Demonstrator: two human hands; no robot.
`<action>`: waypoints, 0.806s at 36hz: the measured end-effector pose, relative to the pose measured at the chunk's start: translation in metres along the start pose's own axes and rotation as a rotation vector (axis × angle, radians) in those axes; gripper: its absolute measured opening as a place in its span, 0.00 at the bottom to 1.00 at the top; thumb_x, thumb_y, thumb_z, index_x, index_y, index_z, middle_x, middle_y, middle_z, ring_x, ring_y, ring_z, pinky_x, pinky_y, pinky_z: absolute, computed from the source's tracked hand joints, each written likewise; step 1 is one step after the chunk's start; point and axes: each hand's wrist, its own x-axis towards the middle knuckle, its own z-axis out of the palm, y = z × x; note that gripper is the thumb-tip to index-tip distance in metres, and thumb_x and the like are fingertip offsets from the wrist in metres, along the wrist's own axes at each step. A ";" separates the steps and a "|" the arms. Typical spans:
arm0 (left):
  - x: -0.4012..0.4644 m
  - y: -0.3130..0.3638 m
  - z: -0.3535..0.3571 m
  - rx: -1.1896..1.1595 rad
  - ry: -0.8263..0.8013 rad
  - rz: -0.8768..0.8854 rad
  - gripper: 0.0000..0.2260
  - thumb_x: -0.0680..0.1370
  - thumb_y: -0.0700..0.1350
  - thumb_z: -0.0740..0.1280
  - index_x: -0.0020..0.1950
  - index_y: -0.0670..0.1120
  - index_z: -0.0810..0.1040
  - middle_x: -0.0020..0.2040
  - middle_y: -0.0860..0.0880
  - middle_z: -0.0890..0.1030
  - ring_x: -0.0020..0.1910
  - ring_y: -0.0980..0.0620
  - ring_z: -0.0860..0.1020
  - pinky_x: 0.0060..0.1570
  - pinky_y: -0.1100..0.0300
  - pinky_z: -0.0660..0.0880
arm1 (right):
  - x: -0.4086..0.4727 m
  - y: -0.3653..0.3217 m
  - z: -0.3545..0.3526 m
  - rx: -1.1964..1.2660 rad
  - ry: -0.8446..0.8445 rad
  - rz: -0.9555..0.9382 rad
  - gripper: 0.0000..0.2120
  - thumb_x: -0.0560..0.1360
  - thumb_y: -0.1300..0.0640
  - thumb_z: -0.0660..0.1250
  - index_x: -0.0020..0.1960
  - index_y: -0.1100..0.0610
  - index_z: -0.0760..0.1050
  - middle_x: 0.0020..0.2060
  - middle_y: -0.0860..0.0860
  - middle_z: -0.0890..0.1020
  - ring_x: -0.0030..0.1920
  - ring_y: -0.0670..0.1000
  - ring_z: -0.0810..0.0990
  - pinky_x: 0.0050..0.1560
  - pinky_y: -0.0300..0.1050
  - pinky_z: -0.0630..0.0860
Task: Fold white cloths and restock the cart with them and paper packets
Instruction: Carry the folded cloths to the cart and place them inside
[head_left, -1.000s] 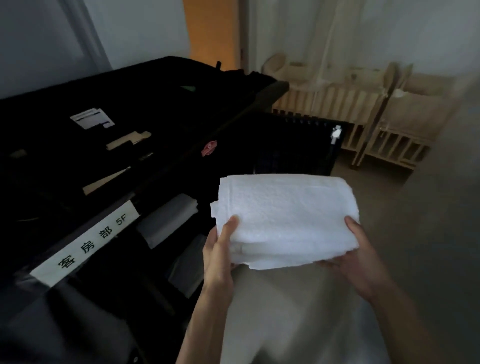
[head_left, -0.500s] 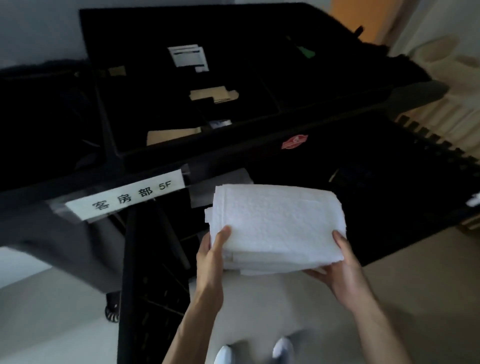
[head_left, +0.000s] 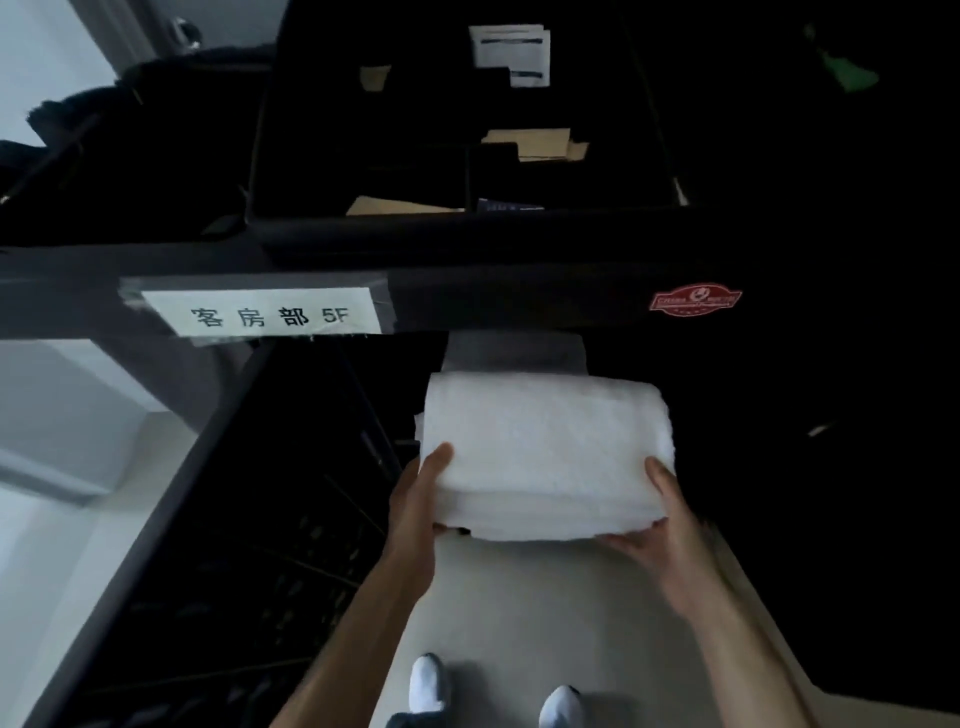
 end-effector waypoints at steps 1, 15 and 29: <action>0.005 -0.002 0.000 -0.005 0.001 -0.001 0.18 0.75 0.58 0.70 0.62 0.55 0.80 0.54 0.53 0.85 0.56 0.48 0.82 0.55 0.42 0.80 | 0.005 -0.001 0.001 -0.010 -0.012 0.005 0.18 0.75 0.41 0.67 0.62 0.47 0.78 0.55 0.49 0.85 0.58 0.55 0.83 0.56 0.63 0.80; 0.122 0.048 0.039 -0.066 -0.072 0.081 0.22 0.73 0.60 0.72 0.64 0.55 0.78 0.60 0.52 0.83 0.59 0.48 0.80 0.61 0.42 0.76 | 0.115 -0.058 0.043 -0.081 -0.061 -0.121 0.27 0.63 0.30 0.74 0.58 0.41 0.79 0.52 0.46 0.86 0.57 0.52 0.83 0.49 0.56 0.83; 0.258 0.047 0.072 -0.050 -0.113 0.155 0.17 0.66 0.65 0.76 0.51 0.63 0.77 0.55 0.57 0.75 0.53 0.53 0.75 0.46 0.48 0.80 | 0.242 -0.056 0.064 -0.045 -0.097 -0.177 0.34 0.62 0.30 0.74 0.64 0.43 0.75 0.59 0.50 0.81 0.58 0.55 0.79 0.50 0.57 0.82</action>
